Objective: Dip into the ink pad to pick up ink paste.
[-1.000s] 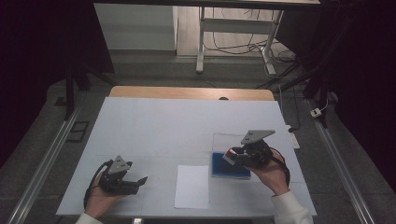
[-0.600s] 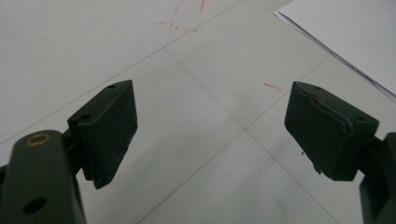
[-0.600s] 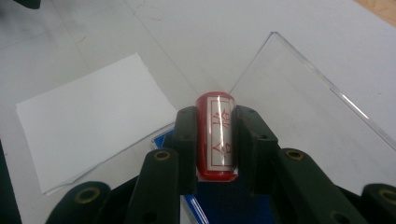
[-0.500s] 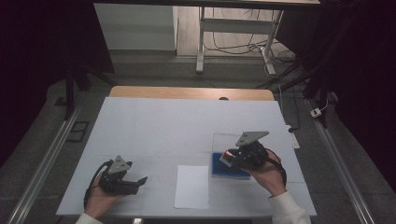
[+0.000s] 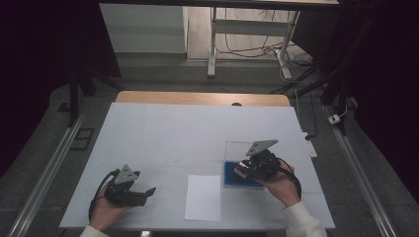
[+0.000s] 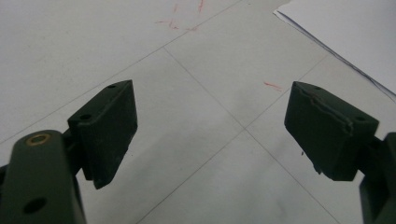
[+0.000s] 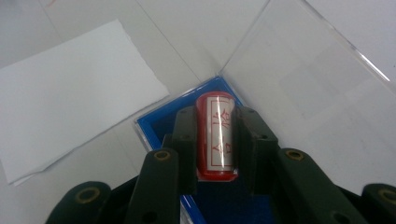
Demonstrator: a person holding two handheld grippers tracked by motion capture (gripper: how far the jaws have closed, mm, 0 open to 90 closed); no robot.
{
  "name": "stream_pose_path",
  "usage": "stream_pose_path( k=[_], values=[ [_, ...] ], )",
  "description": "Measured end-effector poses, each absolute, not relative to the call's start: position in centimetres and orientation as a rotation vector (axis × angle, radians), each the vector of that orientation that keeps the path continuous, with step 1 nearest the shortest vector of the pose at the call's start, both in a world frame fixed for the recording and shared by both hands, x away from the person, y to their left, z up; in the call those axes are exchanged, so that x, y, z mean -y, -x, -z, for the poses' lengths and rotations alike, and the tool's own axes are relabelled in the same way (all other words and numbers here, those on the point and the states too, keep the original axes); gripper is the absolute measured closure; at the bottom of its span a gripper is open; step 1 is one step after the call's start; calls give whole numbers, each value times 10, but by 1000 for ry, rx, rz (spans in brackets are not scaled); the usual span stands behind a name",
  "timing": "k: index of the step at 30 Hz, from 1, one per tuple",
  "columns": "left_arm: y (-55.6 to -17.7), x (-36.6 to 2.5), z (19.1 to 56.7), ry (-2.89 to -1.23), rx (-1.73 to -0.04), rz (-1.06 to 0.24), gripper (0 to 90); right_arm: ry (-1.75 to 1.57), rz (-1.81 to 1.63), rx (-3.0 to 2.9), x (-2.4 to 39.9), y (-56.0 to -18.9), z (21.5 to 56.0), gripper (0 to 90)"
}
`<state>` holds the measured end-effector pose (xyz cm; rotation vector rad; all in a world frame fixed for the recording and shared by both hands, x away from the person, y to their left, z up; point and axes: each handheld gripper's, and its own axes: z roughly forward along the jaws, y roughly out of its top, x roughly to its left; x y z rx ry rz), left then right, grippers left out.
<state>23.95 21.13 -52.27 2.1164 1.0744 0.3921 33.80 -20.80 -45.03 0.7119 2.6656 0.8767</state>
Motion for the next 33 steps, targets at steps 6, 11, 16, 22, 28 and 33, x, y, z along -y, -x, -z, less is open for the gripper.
stream_pose_path(
  k=[6,11,16,22,28,33],
  values=[
    [-240,-211,523,-2118,-1074,-390,176,-730,-841,-2667,209,-341,455,707],
    [-240,-211,523,-2121,-1074,-388,176,-737,-822,-2670,209,-343,459,707],
    [-239,-211,523,-2120,-1073,-389,176,-738,-796,-2677,207,-344,464,707],
    [-239,-211,523,-2121,-1072,-387,177,-740,-777,-2675,205,-345,466,708],
    [-240,-210,523,-2124,-1073,-387,176,-733,-749,-2683,203,-346,466,710],
    [-239,-210,522,-2122,-1074,-389,177,-739,-710,-2689,199,-346,467,712]
  ],
)
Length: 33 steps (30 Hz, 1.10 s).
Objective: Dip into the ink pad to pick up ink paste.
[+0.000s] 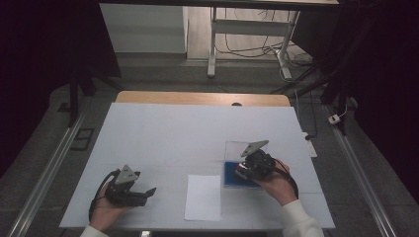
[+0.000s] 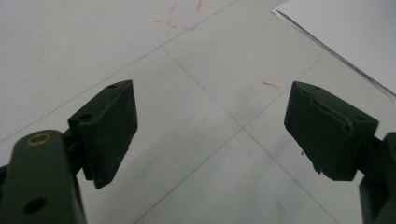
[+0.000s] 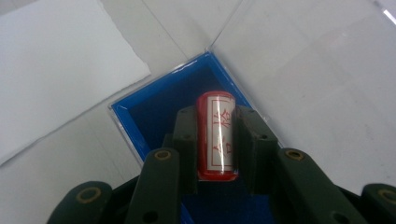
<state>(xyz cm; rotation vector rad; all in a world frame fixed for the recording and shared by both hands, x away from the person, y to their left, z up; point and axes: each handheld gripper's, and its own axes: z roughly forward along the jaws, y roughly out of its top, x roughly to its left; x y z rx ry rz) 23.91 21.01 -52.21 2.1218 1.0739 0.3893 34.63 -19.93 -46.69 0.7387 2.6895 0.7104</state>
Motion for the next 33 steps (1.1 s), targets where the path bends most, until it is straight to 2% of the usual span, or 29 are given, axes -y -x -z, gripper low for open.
stream_pose_path(
  k=[33],
  values=[
    [-239,-209,522,-2125,-1074,-392,178,-762,-703,-2696,199,-348,471,713]
  ],
)
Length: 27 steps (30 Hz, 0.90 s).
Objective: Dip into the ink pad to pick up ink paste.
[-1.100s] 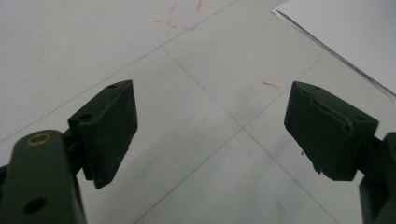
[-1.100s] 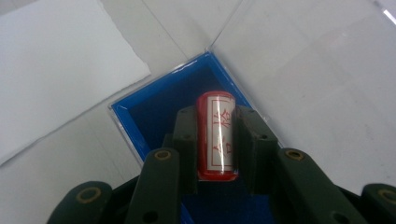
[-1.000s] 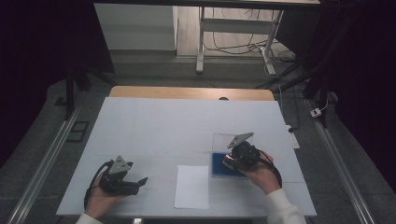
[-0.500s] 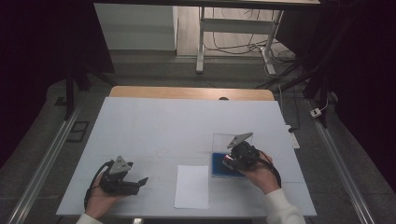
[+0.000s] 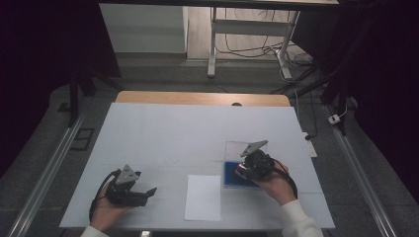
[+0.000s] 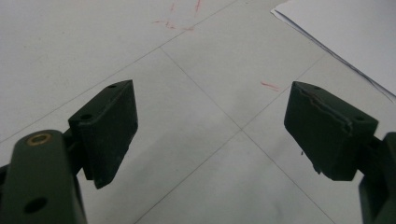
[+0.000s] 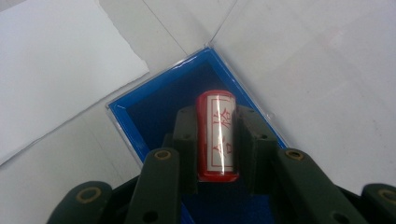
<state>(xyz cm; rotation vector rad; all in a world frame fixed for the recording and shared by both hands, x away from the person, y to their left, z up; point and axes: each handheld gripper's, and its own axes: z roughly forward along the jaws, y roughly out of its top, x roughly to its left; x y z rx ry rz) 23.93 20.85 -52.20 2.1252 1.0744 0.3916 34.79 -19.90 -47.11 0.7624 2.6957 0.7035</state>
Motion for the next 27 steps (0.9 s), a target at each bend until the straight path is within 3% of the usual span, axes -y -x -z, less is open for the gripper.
stream_pose_path(
  k=[27],
  values=[
    [-239,-211,520,-2110,-1070,-395,179,-791,-945,-2662,221,-344,450,704]
  ],
)
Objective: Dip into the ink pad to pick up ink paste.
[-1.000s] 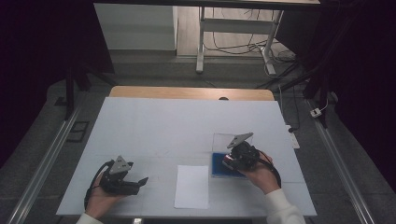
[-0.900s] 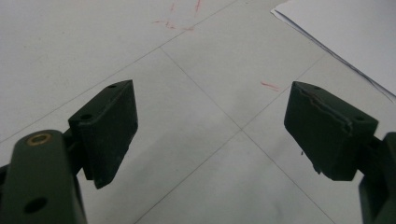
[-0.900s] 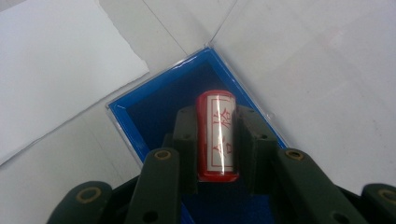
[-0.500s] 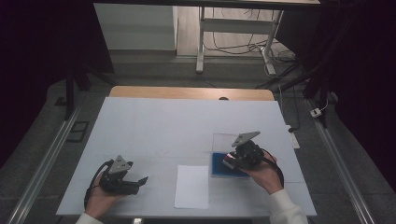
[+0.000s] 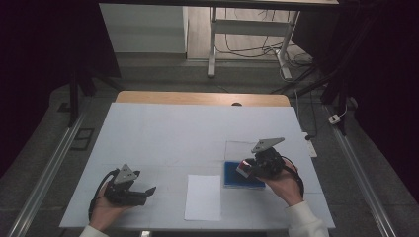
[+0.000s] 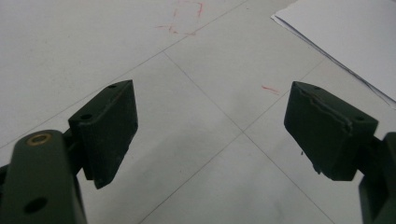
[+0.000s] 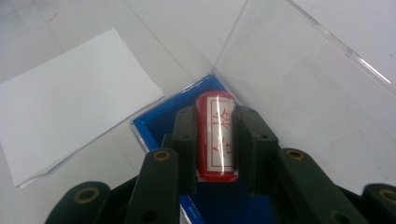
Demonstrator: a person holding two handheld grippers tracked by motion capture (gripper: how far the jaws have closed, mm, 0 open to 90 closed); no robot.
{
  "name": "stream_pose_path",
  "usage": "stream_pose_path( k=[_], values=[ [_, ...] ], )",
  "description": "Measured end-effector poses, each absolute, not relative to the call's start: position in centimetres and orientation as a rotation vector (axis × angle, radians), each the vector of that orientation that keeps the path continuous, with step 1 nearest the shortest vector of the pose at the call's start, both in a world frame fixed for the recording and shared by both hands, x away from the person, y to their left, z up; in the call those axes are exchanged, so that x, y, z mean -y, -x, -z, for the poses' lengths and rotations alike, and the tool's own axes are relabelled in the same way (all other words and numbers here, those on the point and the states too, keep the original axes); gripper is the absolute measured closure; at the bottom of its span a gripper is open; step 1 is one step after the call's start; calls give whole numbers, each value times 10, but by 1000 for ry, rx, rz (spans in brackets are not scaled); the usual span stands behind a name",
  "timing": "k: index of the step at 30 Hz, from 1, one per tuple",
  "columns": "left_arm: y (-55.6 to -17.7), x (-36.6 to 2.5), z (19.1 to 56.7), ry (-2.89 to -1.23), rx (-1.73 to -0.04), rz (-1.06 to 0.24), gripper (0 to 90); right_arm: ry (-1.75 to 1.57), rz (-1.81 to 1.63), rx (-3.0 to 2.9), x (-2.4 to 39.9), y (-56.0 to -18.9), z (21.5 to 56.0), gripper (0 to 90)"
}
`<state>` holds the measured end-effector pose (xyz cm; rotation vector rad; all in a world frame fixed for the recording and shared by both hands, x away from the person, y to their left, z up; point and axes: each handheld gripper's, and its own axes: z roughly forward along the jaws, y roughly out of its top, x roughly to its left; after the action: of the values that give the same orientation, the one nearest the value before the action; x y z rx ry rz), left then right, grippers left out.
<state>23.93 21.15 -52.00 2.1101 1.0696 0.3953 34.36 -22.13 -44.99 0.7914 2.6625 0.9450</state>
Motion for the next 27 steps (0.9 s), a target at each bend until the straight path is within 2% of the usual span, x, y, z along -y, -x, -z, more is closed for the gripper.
stream_pose_path(
  k=[27],
  values=[
    [-239,-212,520,-2108,-1065,-394,179,-732,-1008,-2653,213,-334,439,706]
  ],
)
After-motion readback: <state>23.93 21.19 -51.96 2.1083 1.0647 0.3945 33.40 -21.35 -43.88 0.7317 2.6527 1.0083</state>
